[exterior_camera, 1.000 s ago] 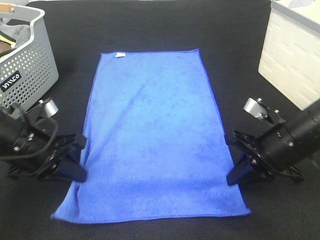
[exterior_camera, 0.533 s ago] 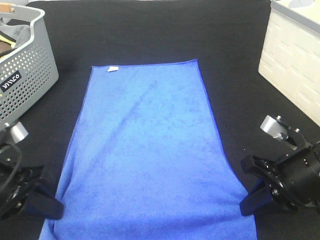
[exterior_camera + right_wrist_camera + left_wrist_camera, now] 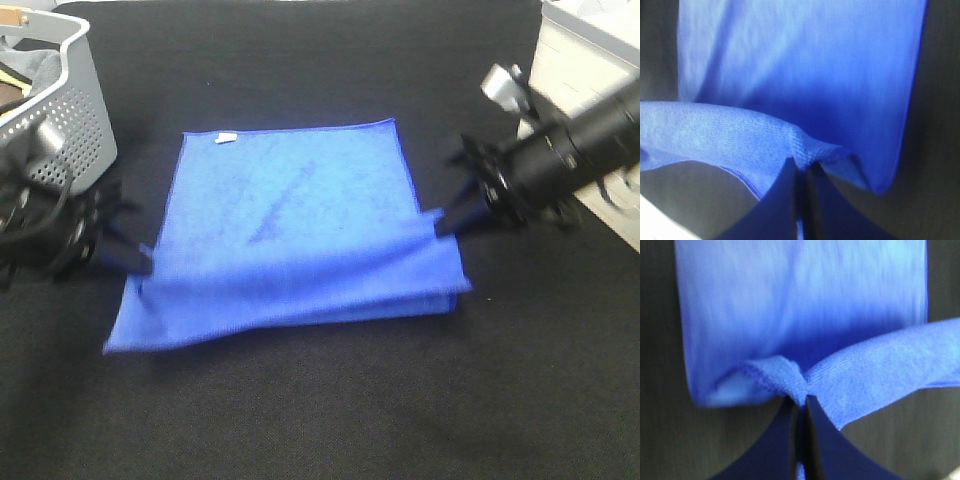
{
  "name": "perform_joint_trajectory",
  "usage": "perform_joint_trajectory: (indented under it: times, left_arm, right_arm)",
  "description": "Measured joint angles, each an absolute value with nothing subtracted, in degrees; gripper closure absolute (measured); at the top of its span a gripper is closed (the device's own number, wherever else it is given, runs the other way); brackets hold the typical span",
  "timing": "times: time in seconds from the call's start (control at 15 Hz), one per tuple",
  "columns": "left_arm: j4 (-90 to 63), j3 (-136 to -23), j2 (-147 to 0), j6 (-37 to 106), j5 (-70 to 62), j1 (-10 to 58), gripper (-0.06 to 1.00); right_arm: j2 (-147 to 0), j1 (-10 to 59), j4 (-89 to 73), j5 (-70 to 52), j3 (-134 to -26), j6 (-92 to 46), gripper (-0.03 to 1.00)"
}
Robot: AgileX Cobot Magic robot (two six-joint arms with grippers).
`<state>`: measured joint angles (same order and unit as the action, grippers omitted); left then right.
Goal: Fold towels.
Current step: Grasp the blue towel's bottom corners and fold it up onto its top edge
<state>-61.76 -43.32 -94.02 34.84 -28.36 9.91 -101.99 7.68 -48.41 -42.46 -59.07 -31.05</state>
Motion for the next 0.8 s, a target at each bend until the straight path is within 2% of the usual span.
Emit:
perform_joint_trajectory:
  times: [0.27, 0.53, 0.8]
  left_arm:
    - [-60.16, -62.97, -108.0, 34.78, -31.46, 5.79, 0.94]
    - [-57.47, -83.14, -120.21, 34.78, -31.46, 5.44, 0.94]
    - [-56.95, -96.89, -130.35, 35.01, -26.93, 5.44, 0.94]
  right_arm:
    - [-117.34, 7.68, -38.85, -49.22, -86.12, -21.66, 0.97]
    - [-132.24, 7.68, -33.52, -52.88, -110.52, -16.04, 0.97]
    - [-145.65, 7.68, -33.4, -53.29, -130.86, -15.53, 0.97]
